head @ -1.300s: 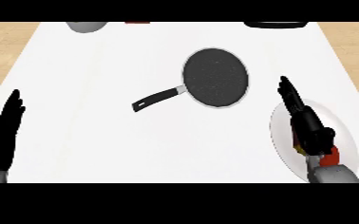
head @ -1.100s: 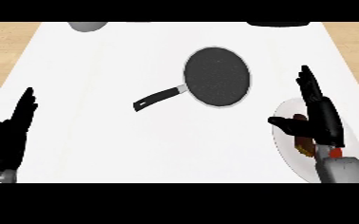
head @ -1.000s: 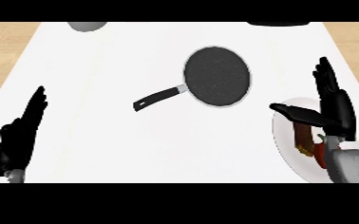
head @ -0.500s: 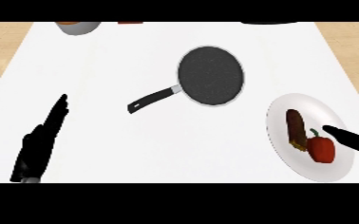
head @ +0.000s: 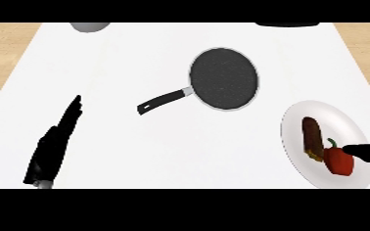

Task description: Pick the sweet potato from the plate and place it in the pan

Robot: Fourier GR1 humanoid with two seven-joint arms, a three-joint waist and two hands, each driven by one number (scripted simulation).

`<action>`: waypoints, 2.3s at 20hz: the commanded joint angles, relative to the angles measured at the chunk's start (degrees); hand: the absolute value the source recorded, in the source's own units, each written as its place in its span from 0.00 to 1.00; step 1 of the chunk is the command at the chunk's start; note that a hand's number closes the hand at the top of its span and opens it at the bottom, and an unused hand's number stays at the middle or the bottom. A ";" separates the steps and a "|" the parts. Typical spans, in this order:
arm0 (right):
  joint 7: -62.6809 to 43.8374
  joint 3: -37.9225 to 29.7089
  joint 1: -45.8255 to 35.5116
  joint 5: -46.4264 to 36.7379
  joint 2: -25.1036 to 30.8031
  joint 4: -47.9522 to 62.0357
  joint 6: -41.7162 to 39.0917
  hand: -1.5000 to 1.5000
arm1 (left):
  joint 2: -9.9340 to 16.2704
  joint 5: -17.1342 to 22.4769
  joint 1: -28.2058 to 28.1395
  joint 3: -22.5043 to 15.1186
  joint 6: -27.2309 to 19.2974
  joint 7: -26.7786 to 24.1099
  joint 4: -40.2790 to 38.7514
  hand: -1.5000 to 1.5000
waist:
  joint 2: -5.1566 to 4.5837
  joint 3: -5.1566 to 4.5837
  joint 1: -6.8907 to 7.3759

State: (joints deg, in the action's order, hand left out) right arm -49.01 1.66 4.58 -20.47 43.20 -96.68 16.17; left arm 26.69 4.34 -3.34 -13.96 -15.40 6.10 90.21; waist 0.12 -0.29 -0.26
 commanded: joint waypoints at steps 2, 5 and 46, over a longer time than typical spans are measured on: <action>-13.78 3.41 -8.21 4.53 2.61 -5.89 -13.82 0.00 | 0.92 0.19 1.04 1.12 2.00 -0.25 -0.09 0.50 | -0.19 0.14 1.27; -18.87 4.74 -14.12 5.74 2.15 -4.83 -18.69 0.00 | -1.48 -0.96 3.39 0.27 1.51 1.37 -1.47 0.50 | -0.25 0.20 0.96; -29.89 18.70 -33.01 10.69 -10.83 34.43 -32.34 0.00 | -3.26 -3.88 -0.43 3.32 4.31 1.74 2.03 0.50 | -0.03 0.24 0.57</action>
State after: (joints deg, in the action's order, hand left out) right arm -68.14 20.10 -27.82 -9.95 32.97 -63.36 -11.97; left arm 23.50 0.79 -3.54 -10.88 -11.26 7.23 91.24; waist 0.08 -0.06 0.47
